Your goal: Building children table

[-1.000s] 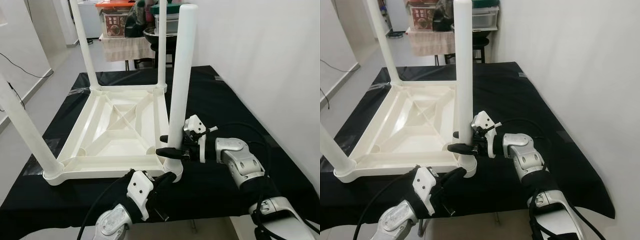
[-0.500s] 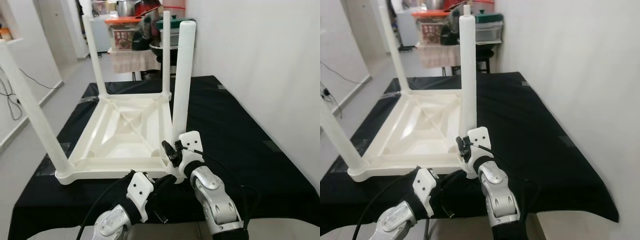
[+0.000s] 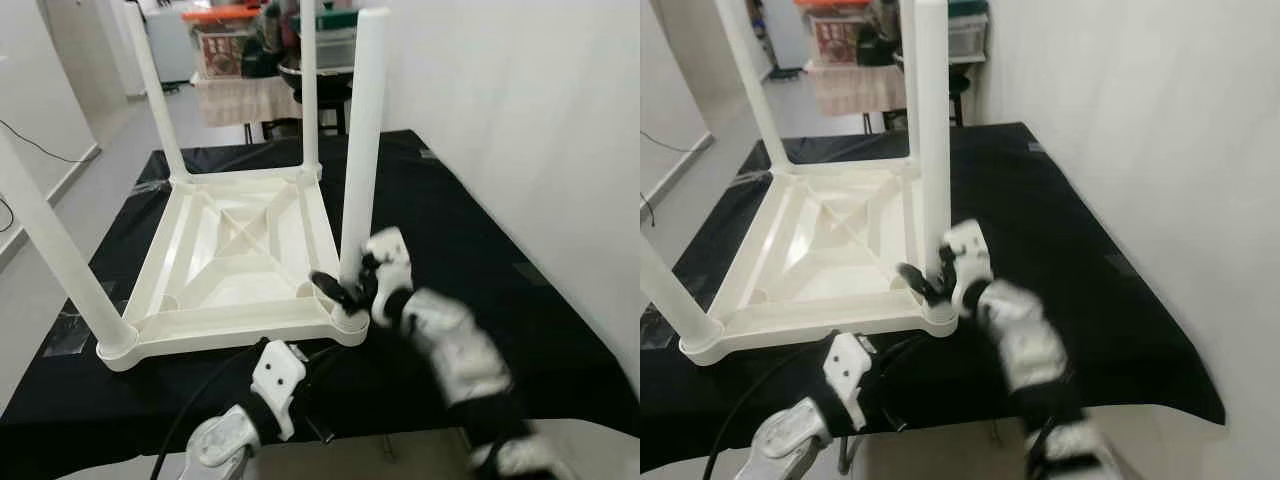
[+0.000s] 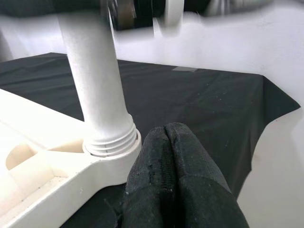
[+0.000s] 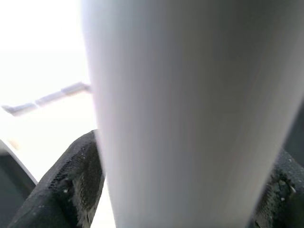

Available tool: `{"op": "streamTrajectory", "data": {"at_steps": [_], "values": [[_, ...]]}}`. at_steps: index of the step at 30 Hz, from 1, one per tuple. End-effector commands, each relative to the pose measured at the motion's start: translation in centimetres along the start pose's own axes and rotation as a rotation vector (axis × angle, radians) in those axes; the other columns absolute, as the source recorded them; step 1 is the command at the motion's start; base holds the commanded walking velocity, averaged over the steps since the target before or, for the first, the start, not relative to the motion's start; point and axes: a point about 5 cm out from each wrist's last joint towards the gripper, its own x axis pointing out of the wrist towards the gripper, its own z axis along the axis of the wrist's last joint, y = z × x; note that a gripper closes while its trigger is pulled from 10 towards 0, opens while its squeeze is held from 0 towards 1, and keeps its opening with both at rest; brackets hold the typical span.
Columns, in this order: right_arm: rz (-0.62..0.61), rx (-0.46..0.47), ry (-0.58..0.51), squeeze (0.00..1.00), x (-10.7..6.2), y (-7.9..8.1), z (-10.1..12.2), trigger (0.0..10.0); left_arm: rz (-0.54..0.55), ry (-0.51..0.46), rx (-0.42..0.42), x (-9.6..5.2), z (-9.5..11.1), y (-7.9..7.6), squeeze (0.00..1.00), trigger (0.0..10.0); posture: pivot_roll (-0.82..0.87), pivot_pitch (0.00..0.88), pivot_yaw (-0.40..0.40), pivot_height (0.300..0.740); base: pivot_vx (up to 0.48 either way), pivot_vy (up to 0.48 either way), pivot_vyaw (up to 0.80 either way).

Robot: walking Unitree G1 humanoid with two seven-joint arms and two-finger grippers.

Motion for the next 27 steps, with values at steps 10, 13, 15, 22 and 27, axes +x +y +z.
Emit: {"op": "streamTrajectory", "data": {"at_steps": [10, 13, 15, 22, 27], "values": [[0.419, 0.023, 0.126, 0.0, -0.9, -0.8, -1.5, 10.0, 0.01, 0.034, -0.017, -0.5, -0.7, 0.0, 0.0, 10.0, 0.01, 0.0, -0.015, 0.74, 0.0, 0.0, 0.0], [0.516, 0.058, 0.145, 0.0, -1.3, -1.0, -1.8, 4.6, 0.005, 0.041, -0.012, -0.6, -0.9, -0.1, 0.0, 10.0, 0.01, 0.0, -0.015, 0.74, 0.0, 0.0, 0.0], [0.516, 0.058, 0.145, 0.0, -1.3, -1.0, -1.8, 4.6, 0.005, 0.041, -0.012, -0.6, -0.9, -0.1, 0.0, 10.0, 0.01, 0.0, -0.015, 0.74, 0.0, 0.0, 0.0], [0.556, 0.094, 0.144, 0.0, -2.1, -1.4, -2.3, 0.0, -0.006, 0.047, -0.012, -0.7, -0.9, -0.4, 0.0, 10.0, 0.01, 0.0, -0.013, 0.74, 0.0, 0.0, 0.0], [0.385, 0.053, 0.17, 0.0, -2.4, -1.9, -3.4, 0.0, -0.003, 0.038, -0.02, -0.5, -0.7, -0.3, 0.0, 10.0, 0.0, 0.0, -0.02, 0.74, 0.0, 0.0, 0.0]]}}
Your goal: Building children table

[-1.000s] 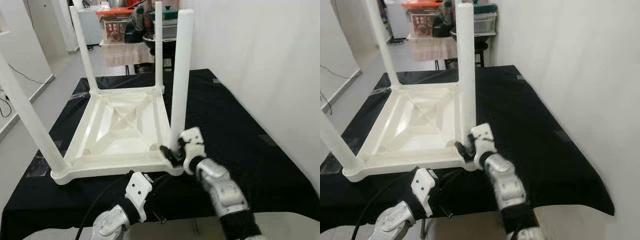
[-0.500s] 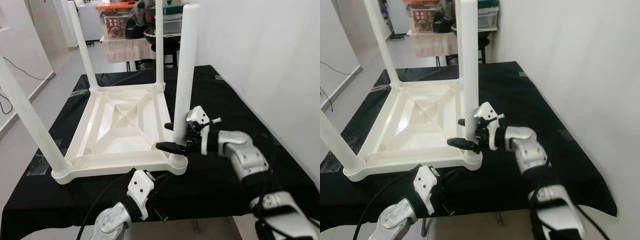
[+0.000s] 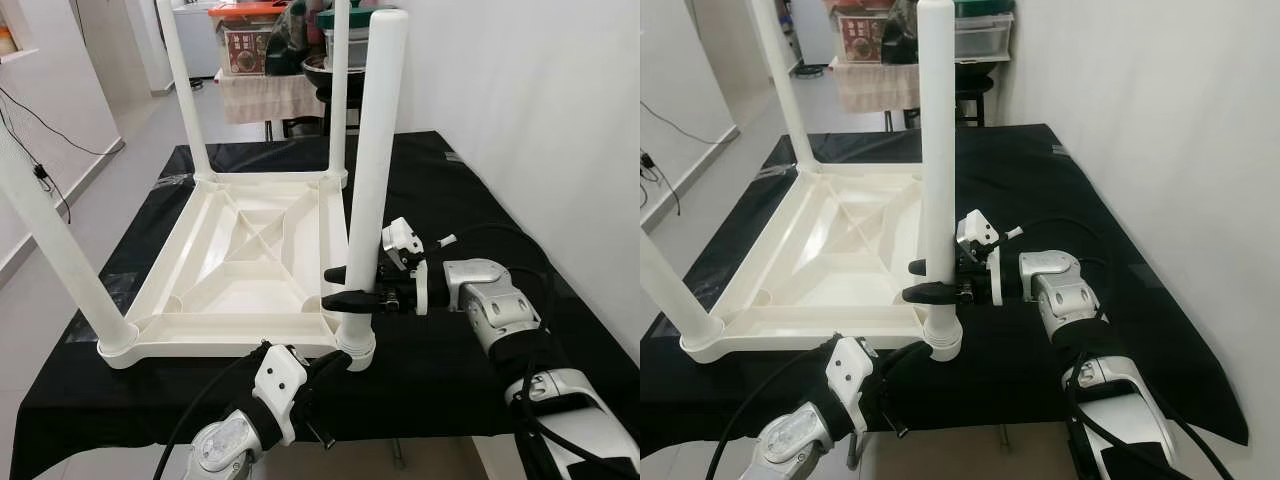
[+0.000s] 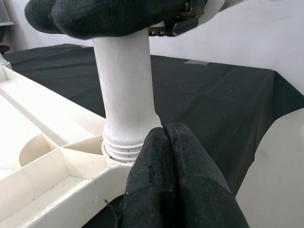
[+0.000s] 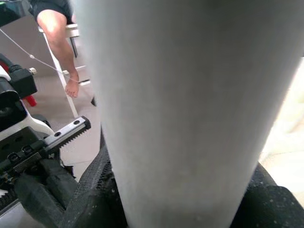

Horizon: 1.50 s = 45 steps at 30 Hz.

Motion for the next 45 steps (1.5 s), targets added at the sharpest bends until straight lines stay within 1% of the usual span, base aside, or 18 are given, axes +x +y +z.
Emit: {"op": "streamTrajectory", "data": {"at_steps": [1, 3, 4, 5, 8, 13, 15, 19, 20, 24, 27, 28, 31, 32, 35, 43, 44, 45], "values": [[-0.073, 0.033, 0.03, 0.0, 0.1, 0.1, -1.4, 0.0, -0.009, 0.014, -0.009, 0.0, -0.2, -0.1, 0.0, 10.0, 0.0, 0.0, -0.02, 0.74, 0.0, 0.0, 0.0], [-0.412, 0.157, 0.074, 0.0, 1.6, 1.2, -4.5, 0.0, 0.001, 0.007, -0.014, -0.1, 0.0, 0.0, 0.0, 10.0, 0.0, 0.0, -0.032, 0.74, 0.0, 0.0, 0.0], [-0.412, 0.157, 0.074, 0.0, 1.6, 1.2, -4.5, 0.0, 0.001, 0.007, -0.014, -0.1, 0.0, 0.0, 0.0, 10.0, 0.0, 0.0, -0.032, 0.74, 0.0, 0.0, 0.0], [-0.713, 0.278, 0.104, 0.0, 2.1, 2.2, -7.0, 0.0, 0.005, 0.001, -0.013, -0.1, 0.1, 0.1, 0.0, 10.0, 0.0, 0.0, -0.022, 0.74, 0.0, 0.0, 0.0], [-0.96, 0.402, 0.153, 0.0, 3.2, 4.7, -9.9, 0.0, -0.008, 0.014, 0.011, 0.0, -0.1, 0.4, 0.0, 10.0, -0.03, 0.0, 0.024, 0.74, 0.0, 0.0, 0.0], [-0.929, 0.352, 0.109, 0.0, 4.3, 3.7, -8.1, 0.0, -0.031, 0.036, 0.016, 0.1, -0.5, 0.5, 0.0, 10.0, -0.02, 0.0, 0.015, 0.74, 0.0, 0.0, 0.0], [-0.877, 0.323, 0.068, 0.0, 5.0, 2.5, -6.4, 10.0, -0.036, 0.036, 0.01, 0.2, -0.6, 0.6, 0.0, 10.0, -0.01, 0.0, 0.015, 0.74, 0.0, 0.0, 0.0], [-0.763, 0.268, -0.009, 0.0, 5.5, 1.4, -4.2, 10.0, -0.017, 0.035, 0.016, 0.2, -0.6, 0.8, 0.0, 10.0, -0.01, 0.0, 0.008, 0.74, 0.0, 0.0, 0.0], [-0.695, 0.253, -0.037, 1.0, 5.5, 1.3, -3.3, 10.0, -0.014, 0.032, 0.011, 0.2, -0.6, 0.8, 0.0, 10.0, -0.01, 0.0, 0.006, 0.74, 0.0, 0.0, 0.0], [-0.394, 0.119, -0.093, 1.0, 5.0, 1.6, -1.0, 10.0, -0.014, 0.023, 0.002, 0.4, -0.4, 0.8, 0.0, 10.0, -0.01, 0.0, 0.002, 0.74, 0.0, 0.0, 0.0], [-0.349, 0.07, -0.103, 1.0, 4.6, 1.8, -0.4, 10.0, -0.013, 0.02, -0.002, 0.4, -0.3, 0.8, 0.0, 10.0, -0.01, 0.0, 0.002, 0.74, 0.0, 0.0, 0.0], [-0.275, 0.031, -0.119, 0.61, 4.0, 2.1, 0.3, 10.0, -0.012, 0.019, -0.006, 0.4, -0.3, 0.8, 0.0, 10.0, -0.01, 0.0, 0.0, 0.74, 0.0, 0.0, 0.0], [-0.275, 0.031, -0.119, 0.61, 4.0, 2.1, 0.3, 10.0, -0.012, 0.019, -0.006, 0.4, -0.3, 0.8, 0.0, 10.0, -0.01, 0.0, 0.0, 0.74, 0.0, 0.0, 0.0], [-0.166, -0.009, -0.106, 0.0, 3.4, 2.4, 0.6, 10.0, -0.01, 0.021, -0.005, 0.3, -0.4, 0.8, 0.0, 10.0, 0.0, 0.0, -0.004, 0.74, 0.0, 0.0, 0.0], [0.002, -0.021, -0.065, 0.0, 3.1, 2.3, 0.6, 10.0, -0.015, 0.03, 0.004, 0.2, -0.6, 0.6, 0.0, 10.0, 0.01, 0.0, -0.004, 0.74, 0.0, 0.0, 0.0], [0.082, -0.008, -0.028, 0.0, 3.2, 1.8, 0.2, 10.0, -0.025, 0.028, 0.006, 0.2, -0.5, 0.3, 0.0, 10.0, 0.02, 0.0, -0.009, 0.74, 0.0, 0.0, 0.0], [0.098, -0.001, -0.027, 0.0, 3.3, 1.8, 0.1, 7.5, -0.025, 0.026, 0.006, 0.2, -0.5, 0.3, 0.0, 10.0, 0.02, 0.0, -0.011, 0.74, 0.0, 0.0, 0.0], [0.116, 0.012, -0.039, 0.0, 3.2, 1.8, 0.2, 0.0, -0.024, 0.023, 0.002, 0.3, -0.4, 0.4, 0.0, 10.0, 0.01, 0.0, -0.003, 0.74, 0.0, 0.0, 0.0]]}}
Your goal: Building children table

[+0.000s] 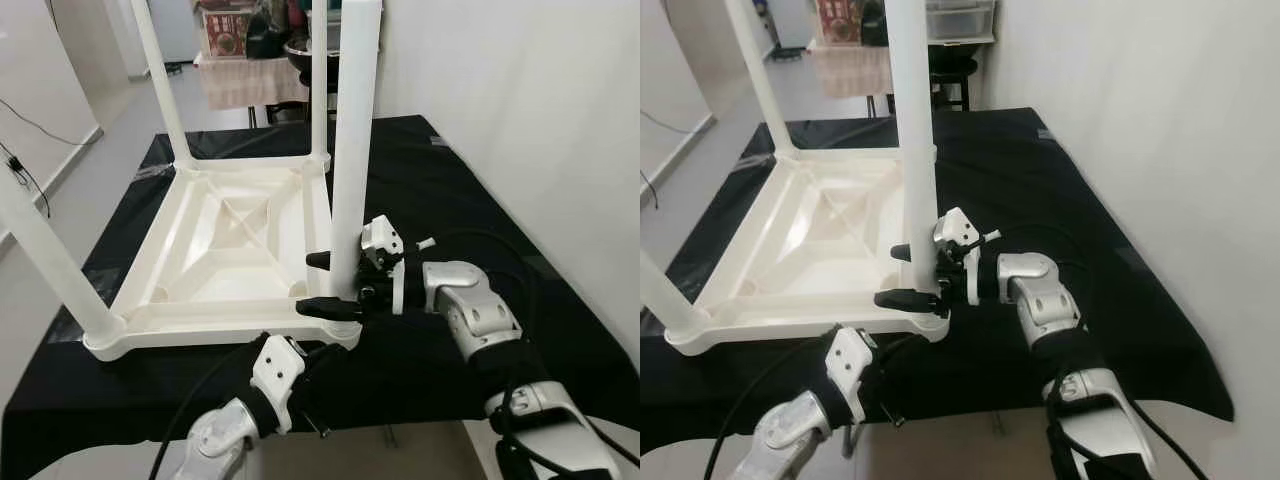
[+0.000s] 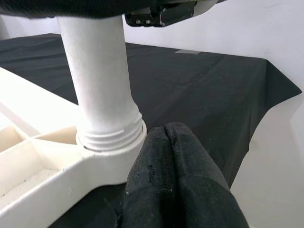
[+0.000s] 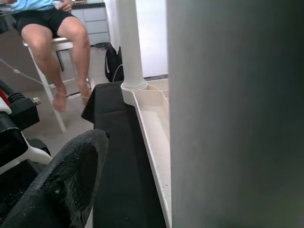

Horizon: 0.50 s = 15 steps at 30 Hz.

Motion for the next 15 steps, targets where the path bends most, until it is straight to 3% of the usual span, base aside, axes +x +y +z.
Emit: {"op": "streamTrajectory", "data": {"at_steps": [1, 11, 13, 15], "values": [[0.082, 0.019, -0.003, 0.0, 0.6, 0.5, -0.3, 0.0, -0.006, -0.002, 0.002, 0.0, 0.1, -0.1, 0.0, 10.0, 0.01, 0.0, -0.003, 0.74, 0.0, 0.0, 0.0], [-0.011, 0.024, -0.051, 0.0, -1.7, 1.2, -1.5, 0.0, -0.009, -0.017, -0.016, 0.0, 0.4, 0.0, 0.0, 10.0, 0.0, 0.0, 0.008, 0.74, 0.0, 0.0, 0.0], [-0.193, 0.031, -0.022, 0.0, -1.8, 1.6, -3.0, 0.0, -0.019, -0.002, -0.017, -0.1, 0.1, -0.3, 0.0, 10.0, -0.02, 0.0, 0.017, 0.74, 0.0, 0.0, 0.0], [-0.229, 0.03, -0.017, 0.0, -1.7, 1.6, -3.2, 0.0, -0.022, 0.002, -0.018, -0.1, 0.0, -0.3, 0.0, 10.0, -0.02, 0.0, 0.017, 0.74, 0.0, 0.0, 0.0]]}}
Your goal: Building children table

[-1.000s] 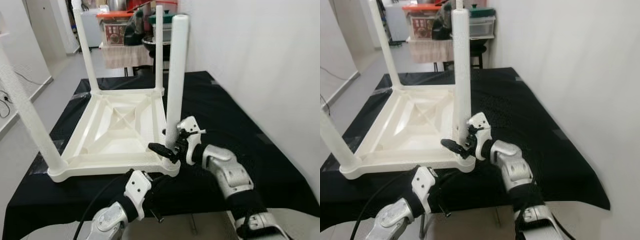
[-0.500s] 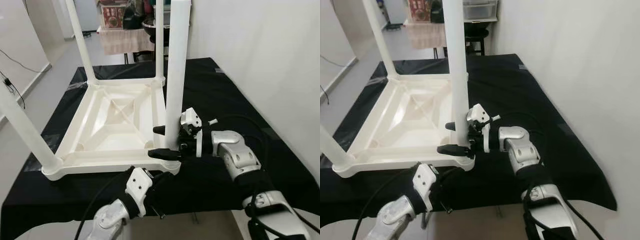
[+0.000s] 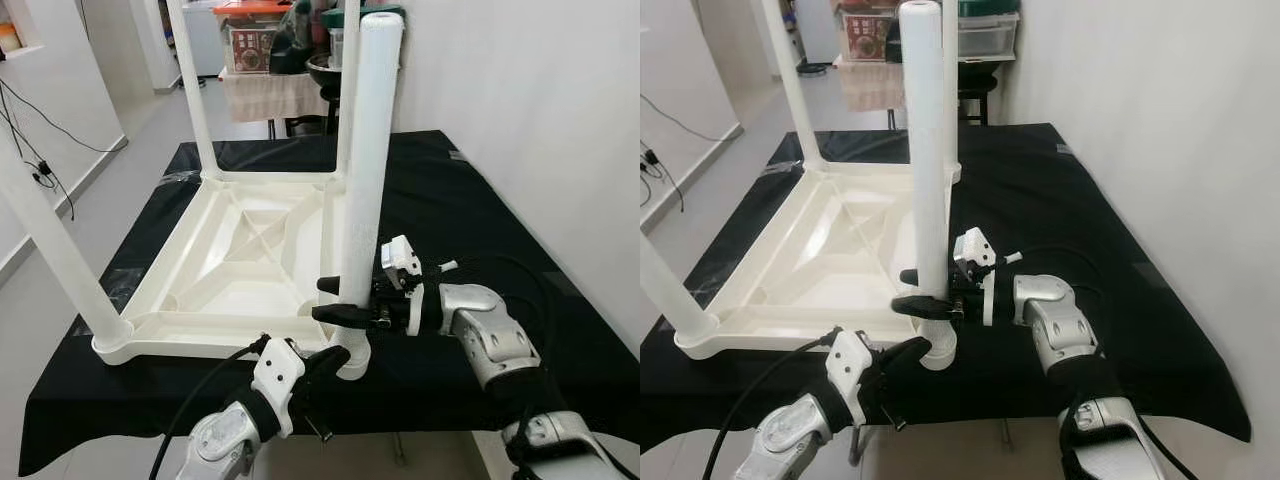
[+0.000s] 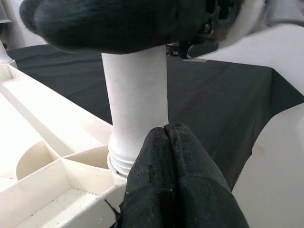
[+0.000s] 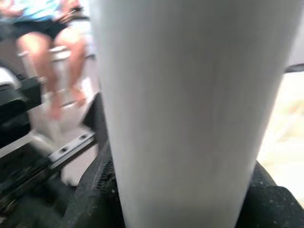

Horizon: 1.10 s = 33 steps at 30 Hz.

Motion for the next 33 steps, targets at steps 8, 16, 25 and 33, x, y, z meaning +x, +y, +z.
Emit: {"op": "streamTrajectory", "data": {"at_steps": [8, 16, 25, 33], "values": [[-0.924, 0.308, 0.156, 0.0, 1.8, 1.5, -6.0, 0.0, -0.006, 0.038, -0.008, -0.6, -0.6, 0.0, 0.0, 10.0, -0.02, 0.0, 0.018, 0.74, 0.0, 0.0, 0.0], [-0.705, 0.162, 0.167, 0.0, 5.0, 3.3, -4.7, 0.0, 0.015, 0.047, -0.005, -0.5, -0.9, 0.0, 0.0, 10.0, -0.02, 0.0, -0.006, 0.74, 0.0, 0.0, 0.0], [-0.229, 0.124, -0.051, 1.0, 5.9, 3.6, 0.0, 10.0, 0.034, 0.045, -0.021, -0.2, -1.1, 0.2, 0.0, 10.0, -0.02, 0.0, -0.01, 0.74, 0.0, 0.0, 0.0], [0.135, 0.026, -0.031, 0.0, 3.3, 2.7, 0.9, 10.0, 0.034, 0.04, -0.022, 0.0, -1.2, 0.0, 0.0, 10.0, -0.01, 0.0, -0.023, 0.74, 0.0, 0.0, 0.0]]}}
